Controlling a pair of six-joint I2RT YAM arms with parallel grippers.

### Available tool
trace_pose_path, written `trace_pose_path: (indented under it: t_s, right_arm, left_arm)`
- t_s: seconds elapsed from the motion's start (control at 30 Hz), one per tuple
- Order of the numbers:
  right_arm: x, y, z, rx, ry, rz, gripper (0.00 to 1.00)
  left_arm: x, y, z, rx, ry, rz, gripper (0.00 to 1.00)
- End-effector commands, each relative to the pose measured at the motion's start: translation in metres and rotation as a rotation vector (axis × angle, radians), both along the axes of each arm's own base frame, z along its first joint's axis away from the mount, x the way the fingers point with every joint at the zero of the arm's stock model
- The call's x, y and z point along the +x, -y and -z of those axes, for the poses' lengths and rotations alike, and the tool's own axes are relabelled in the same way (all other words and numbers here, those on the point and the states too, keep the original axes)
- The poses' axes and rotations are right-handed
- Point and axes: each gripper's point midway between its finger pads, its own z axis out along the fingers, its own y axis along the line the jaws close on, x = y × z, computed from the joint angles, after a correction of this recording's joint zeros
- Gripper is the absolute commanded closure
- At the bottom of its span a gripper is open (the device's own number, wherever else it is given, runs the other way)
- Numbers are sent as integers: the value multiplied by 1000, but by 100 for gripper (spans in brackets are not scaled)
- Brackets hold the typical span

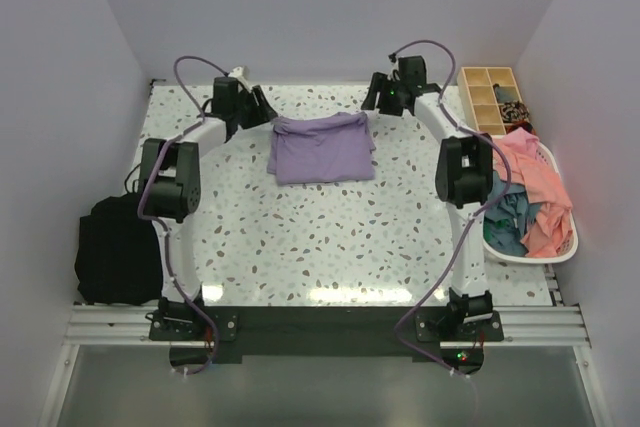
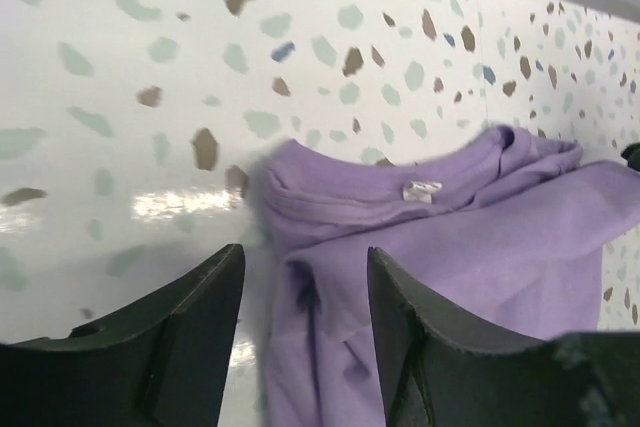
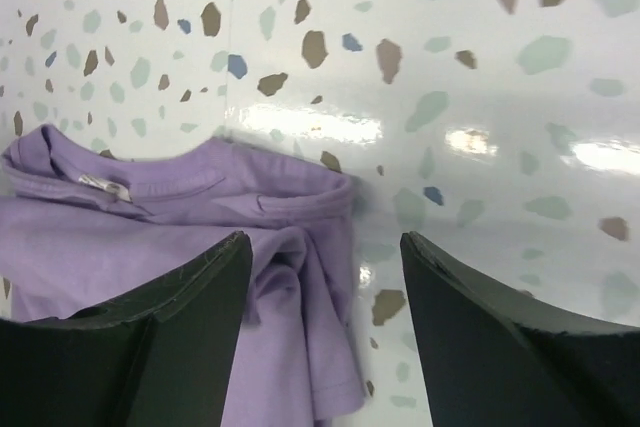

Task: Fold and stack the t-shirts
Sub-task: Fold the long partially folded tshirt into a neat square

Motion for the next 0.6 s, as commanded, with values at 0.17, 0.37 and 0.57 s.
trace_pose_path:
  t_s: [0.17, 0.37, 0.57]
  right_arm:
    - [-27, -9, -108, 74, 187, -68, 32]
    - [-62, -48, -87, 96, 94, -160, 34]
    - [-76, -67, -58, 110, 5, -199, 36]
  left_arm:
    - [-19, 15, -115, -131, 249, 128, 33]
    - [-53, 84, -105, -191, 189, 366, 34]
    - [-70, 106, -71, -237, 94, 435, 36]
